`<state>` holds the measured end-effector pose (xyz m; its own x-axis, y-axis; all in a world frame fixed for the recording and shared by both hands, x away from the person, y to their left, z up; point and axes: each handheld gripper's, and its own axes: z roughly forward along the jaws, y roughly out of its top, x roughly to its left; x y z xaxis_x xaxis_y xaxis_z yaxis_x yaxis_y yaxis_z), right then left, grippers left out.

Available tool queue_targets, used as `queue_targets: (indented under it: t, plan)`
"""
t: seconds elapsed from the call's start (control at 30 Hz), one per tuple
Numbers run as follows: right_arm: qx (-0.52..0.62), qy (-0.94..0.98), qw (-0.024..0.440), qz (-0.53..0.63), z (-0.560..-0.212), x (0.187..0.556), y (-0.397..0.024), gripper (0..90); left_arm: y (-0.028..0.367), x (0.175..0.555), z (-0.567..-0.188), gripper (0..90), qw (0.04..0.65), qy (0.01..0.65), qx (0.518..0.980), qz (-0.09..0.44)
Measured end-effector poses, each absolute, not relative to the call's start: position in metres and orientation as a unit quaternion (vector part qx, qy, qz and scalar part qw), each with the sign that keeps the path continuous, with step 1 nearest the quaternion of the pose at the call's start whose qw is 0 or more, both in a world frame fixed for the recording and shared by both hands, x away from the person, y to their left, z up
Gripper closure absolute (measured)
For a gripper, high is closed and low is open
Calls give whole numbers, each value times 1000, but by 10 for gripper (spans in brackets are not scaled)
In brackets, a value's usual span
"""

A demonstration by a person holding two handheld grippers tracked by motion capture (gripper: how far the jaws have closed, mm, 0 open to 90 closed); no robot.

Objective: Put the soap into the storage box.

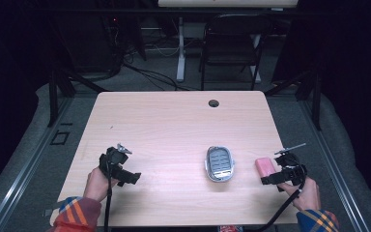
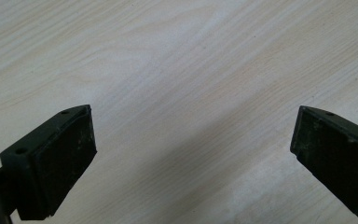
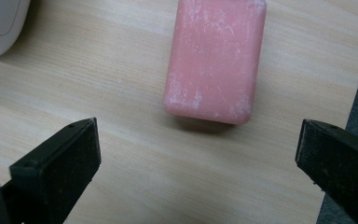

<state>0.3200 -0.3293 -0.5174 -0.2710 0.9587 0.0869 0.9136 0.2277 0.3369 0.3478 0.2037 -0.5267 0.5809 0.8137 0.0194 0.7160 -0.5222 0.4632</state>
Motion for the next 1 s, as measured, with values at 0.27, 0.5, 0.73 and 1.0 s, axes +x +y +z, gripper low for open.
queue_targets:
  t: [0.27, 0.5, 0.73, 1.0]
  plan:
    - [603, 780, 68, 155, -516, 320, -328, 0, 200, 349, -528, 1, 207, 439, 866, 120]
    - [605, 780, 66, 144, -514, 329, -324, 0, 200, 346, -525, 1, 210, 434, 868, 123]
    - [603, 786, 52, 125, -521, 342, -323, 0, 199, 348, -527, 1, 204, 434, 869, 118]
    - [607, 785, 45, 113, -524, 348, -324, 0, 196, 346, -528, 1, 200, 428, 873, 119]
